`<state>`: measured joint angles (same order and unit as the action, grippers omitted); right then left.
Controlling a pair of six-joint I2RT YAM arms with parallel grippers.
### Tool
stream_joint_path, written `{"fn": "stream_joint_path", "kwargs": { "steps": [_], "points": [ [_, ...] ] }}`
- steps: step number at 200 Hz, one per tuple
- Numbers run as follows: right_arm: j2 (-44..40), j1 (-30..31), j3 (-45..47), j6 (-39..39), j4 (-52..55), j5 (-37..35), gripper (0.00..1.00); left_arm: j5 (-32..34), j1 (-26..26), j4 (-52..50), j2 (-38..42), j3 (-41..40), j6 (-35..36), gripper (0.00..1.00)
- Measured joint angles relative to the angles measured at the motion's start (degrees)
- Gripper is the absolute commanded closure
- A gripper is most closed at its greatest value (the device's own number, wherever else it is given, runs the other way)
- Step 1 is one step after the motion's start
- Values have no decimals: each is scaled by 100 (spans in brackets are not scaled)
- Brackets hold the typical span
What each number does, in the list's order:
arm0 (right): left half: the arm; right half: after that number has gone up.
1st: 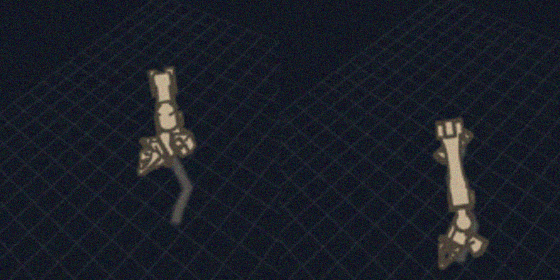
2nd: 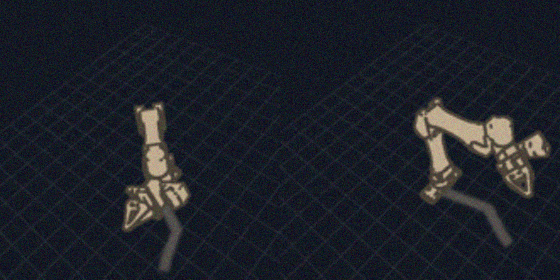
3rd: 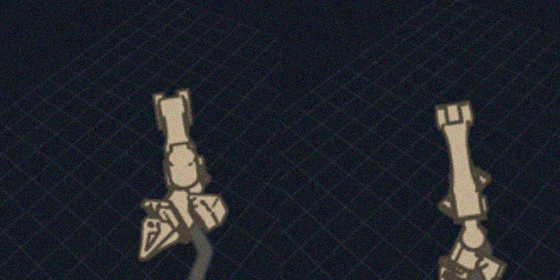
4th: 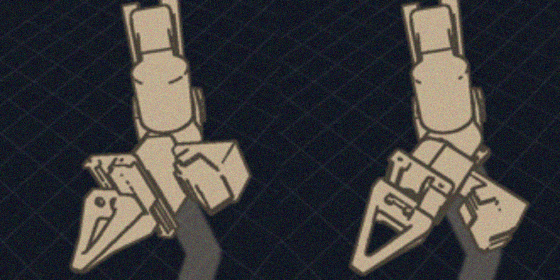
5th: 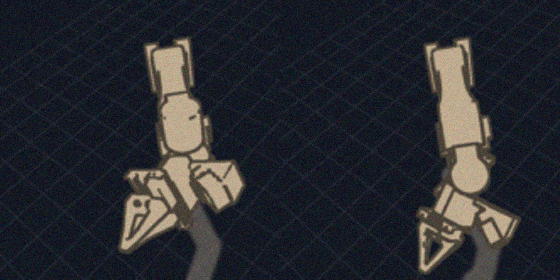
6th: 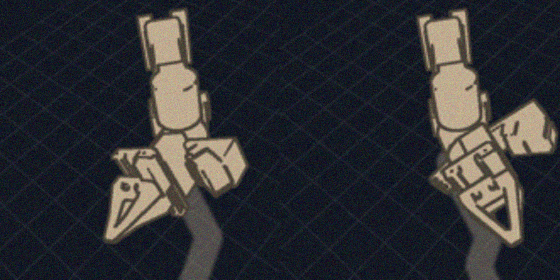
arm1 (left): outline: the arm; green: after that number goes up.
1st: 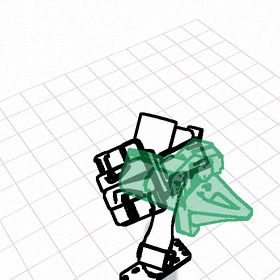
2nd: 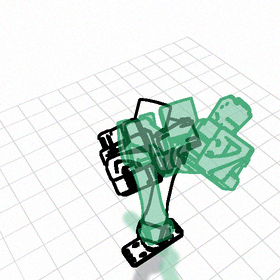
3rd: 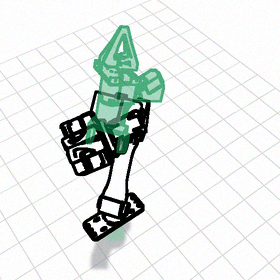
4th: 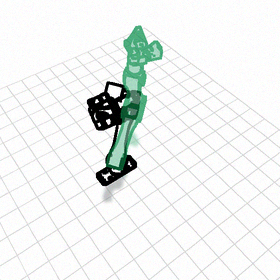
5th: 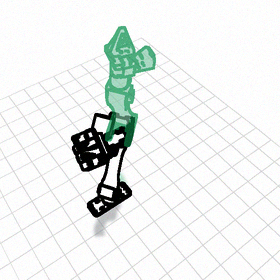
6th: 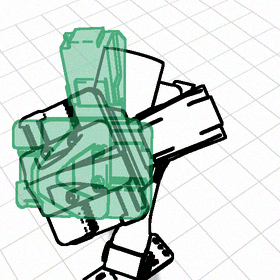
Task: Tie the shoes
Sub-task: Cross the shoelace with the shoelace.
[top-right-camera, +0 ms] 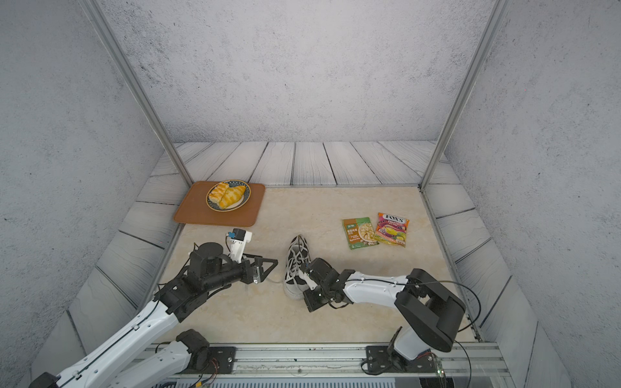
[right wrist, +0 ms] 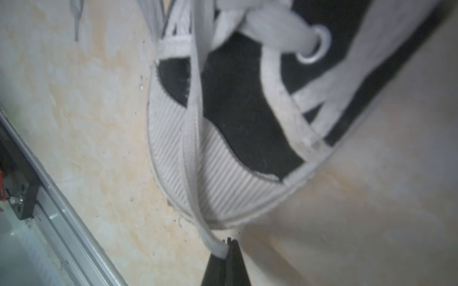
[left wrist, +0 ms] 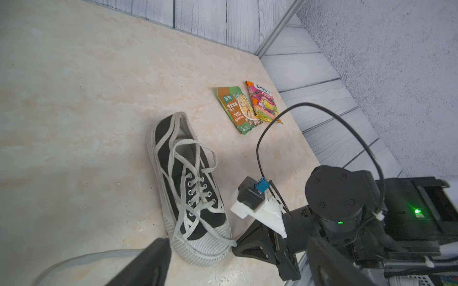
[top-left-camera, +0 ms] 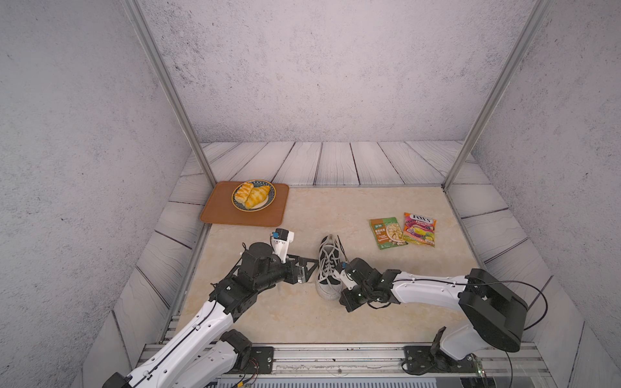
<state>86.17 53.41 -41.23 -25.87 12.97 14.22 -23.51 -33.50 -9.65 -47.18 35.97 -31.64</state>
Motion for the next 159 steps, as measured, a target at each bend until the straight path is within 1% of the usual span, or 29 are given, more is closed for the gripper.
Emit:
{"fn": "stream_joint_path", "kwargs": {
  "steps": [21, 33, 58, 75, 88, 120, 159],
  "points": [
    [-291, 0, -216, 389, 533, -219, 100, -337, -11, 243, -221, -2, 101, 9],
    [-400, 0, -415, 649, 778, -350, 100, -422, -76, 439, -299, -48, 186, 8],
    [-466, 0, -866, 1259, 1235, -649, 100, -321, -466, 977, -306, -352, 490, 7],
    [-466, 0, -1126, 1626, 1508, -844, 100, -155, -769, 1381, -306, -640, 844, 8],
    [-466, 0, -1300, 1888, 1668, -966, 100, -52, -905, 1644, -308, -839, 1123, 8],
    [-466, 0, -1646, 2463, 1906, -1163, 100, 155, -938, 2343, -341, -1283, 1674, 7],
    [-466, 0, -1919, 3051, 2044, -1226, 100, 155, -940, 2959, -769, -1344, 2184, 9]
  ]
}}
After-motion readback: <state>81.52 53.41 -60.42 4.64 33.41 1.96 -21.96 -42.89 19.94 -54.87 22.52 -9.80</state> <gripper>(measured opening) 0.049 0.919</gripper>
